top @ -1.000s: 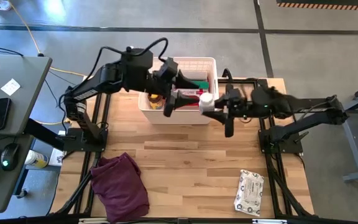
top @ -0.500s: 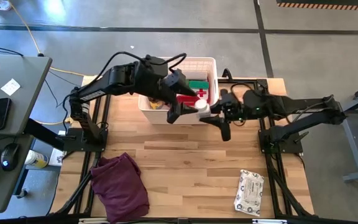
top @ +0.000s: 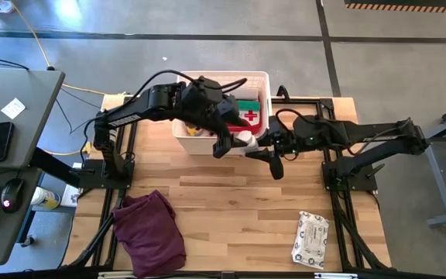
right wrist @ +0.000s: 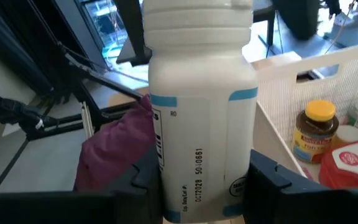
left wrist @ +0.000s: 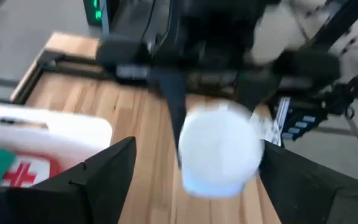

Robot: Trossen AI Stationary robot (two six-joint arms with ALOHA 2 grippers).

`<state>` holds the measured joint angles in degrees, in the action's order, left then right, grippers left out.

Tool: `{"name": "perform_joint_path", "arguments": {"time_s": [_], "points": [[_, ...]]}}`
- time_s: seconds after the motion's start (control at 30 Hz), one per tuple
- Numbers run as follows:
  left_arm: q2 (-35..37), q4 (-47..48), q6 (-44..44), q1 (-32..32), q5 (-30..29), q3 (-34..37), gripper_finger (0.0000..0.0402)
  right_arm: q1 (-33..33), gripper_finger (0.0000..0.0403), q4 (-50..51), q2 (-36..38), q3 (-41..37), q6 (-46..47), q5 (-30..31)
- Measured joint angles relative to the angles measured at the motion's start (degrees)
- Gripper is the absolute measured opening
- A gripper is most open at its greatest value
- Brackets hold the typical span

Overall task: Pick & place medical supplies in basket/bin
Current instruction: Put the white medicine bottle into the white bin

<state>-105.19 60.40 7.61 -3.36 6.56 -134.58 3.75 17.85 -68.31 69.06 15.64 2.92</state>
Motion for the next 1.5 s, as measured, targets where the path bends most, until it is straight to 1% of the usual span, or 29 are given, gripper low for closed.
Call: {"name": "perform_joint_path", "arguments": {"time_s": [0.13, 0.23, 0.33, 0.43, 0.73, 1.03, 1.1, 1.17, 1.23, 1.5], "points": [[0.00, -2.37, 0.09, 0.00, 1.33, 0.00, 0.0329, 0.00, 0.0139, 1.54, -0.02, 0.00, 0.00, -0.25], [0.00, -1.09, 0.11, 0.00, 3.60, 0.00, 0.0307, -0.19, 0.0136, 1.43, 0.00, 0.00, 0.22, -0.32], [-0.82, -1.02, 0.34, 0.13, 4.13, -0.08, 0.0291, -0.58, 0.0137, 2.50, 0.00, 0.00, 1.07, -1.78], [-1.09, -0.64, 1.54, 0.02, 4.23, 0.02, 0.0284, -0.76, 0.0138, 3.33, 0.00, 0.00, 1.16, -2.41], [-0.92, -0.74, 1.60, 0.02, 4.93, -0.02, 0.0275, -0.74, 0.0139, 3.44, 0.00, 0.00, 2.21, -3.29], [-1.05, -0.64, 1.64, 0.09, 5.38, -0.02, 0.0232, -0.74, 0.0138, 3.56, 0.00, 0.00, 2.34, -3.40], [-1.54, -0.54, 1.65, 0.04, 6.71, -0.09, 0.0227, -0.72, 0.0138, 4.16, 0.00, -0.03, 2.55, -3.49], [-1.66, 0.21, 1.83, 0.02, 7.61, -0.07, 0.0227, -0.70, 0.0138, 4.41, -0.07, -0.13, 2.80, -3.72], [-2.12, 0.14, 2.34, 0.38, 7.66, -0.10, 0.0235, -0.70, 0.0137, 4.31, -0.11, -0.13, 2.75, -3.97], [-2.93, 0.00, 3.13, 0.74, 8.40, -0.02, 0.0298, -0.74, 0.0137, 4.02, -0.07, -0.03, 2.45, -3.53]]}}
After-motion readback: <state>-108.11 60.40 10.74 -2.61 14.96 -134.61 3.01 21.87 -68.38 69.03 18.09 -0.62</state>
